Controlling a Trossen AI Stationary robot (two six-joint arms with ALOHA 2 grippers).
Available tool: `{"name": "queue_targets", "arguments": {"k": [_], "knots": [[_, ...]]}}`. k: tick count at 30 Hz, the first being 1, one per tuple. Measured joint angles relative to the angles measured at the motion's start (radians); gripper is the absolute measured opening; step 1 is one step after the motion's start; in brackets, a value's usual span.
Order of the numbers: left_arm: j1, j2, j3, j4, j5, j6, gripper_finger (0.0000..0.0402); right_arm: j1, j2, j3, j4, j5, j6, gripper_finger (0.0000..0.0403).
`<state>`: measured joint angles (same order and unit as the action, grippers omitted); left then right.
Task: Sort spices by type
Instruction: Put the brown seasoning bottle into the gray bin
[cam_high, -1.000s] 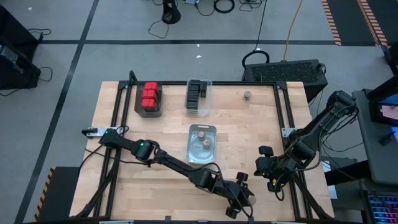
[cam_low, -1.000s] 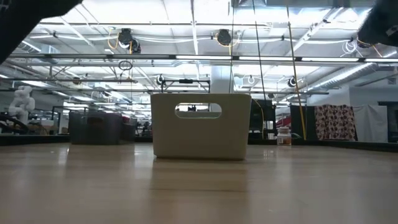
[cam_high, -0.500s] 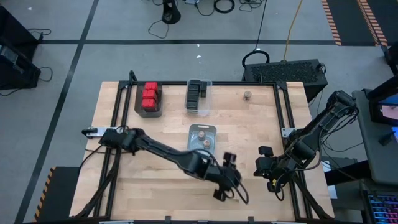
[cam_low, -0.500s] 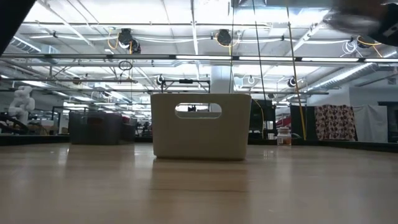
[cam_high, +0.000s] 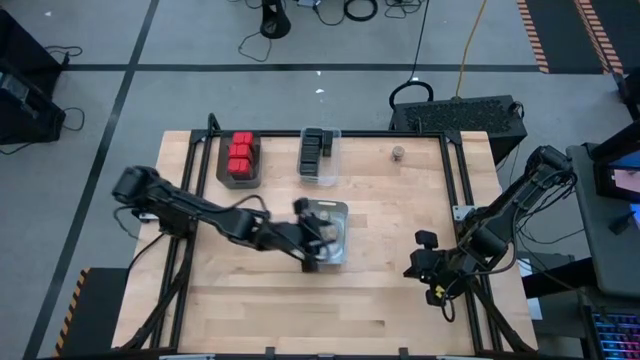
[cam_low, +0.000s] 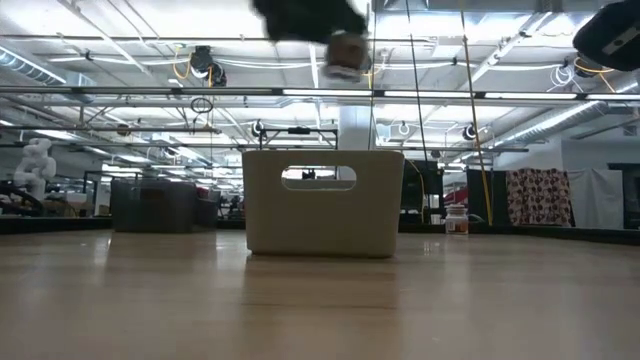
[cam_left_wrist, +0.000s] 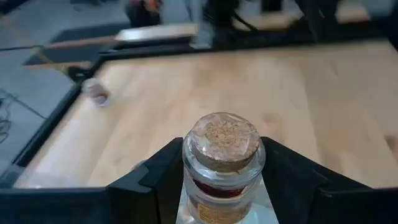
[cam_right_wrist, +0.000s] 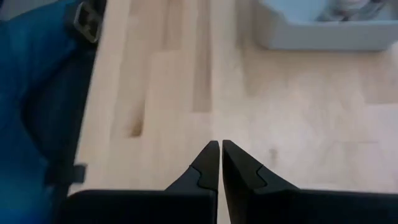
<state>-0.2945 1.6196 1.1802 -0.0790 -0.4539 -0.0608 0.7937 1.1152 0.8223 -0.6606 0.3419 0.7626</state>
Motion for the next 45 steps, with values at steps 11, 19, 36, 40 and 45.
{"name": "queue_targets", "arguments": {"k": [11, 19, 36, 40, 45], "knots": [[0.044, -0.087, -0.494, 0.631, -0.155, -0.204, 0.0191, -0.027, 0.0, 0.0, 0.0, 0.051, 0.001, 0.0], [0.011, 0.043, -0.497, 0.796, -0.262, -0.265, 0.0191, -0.046, 0.0, 0.0, 0.003, 0.05, -0.022, 0.0], [-0.022, 0.22, -0.426, 0.832, -0.308, -0.324, 0.0191, -0.048, 0.0, 0.0, 0.005, 0.05, -0.026, 0.0], [-0.022, 0.268, -0.394, 0.825, -0.309, -0.317, 0.0191, -0.048, 0.0, 0.0, 0.006, 0.05, -0.025, 0.0], [-0.022, 0.27, -0.391, 0.811, -0.318, -0.305, 0.0191, -0.048, 0.0, 0.0, 0.006, 0.05, -0.024, 0.0]]}}
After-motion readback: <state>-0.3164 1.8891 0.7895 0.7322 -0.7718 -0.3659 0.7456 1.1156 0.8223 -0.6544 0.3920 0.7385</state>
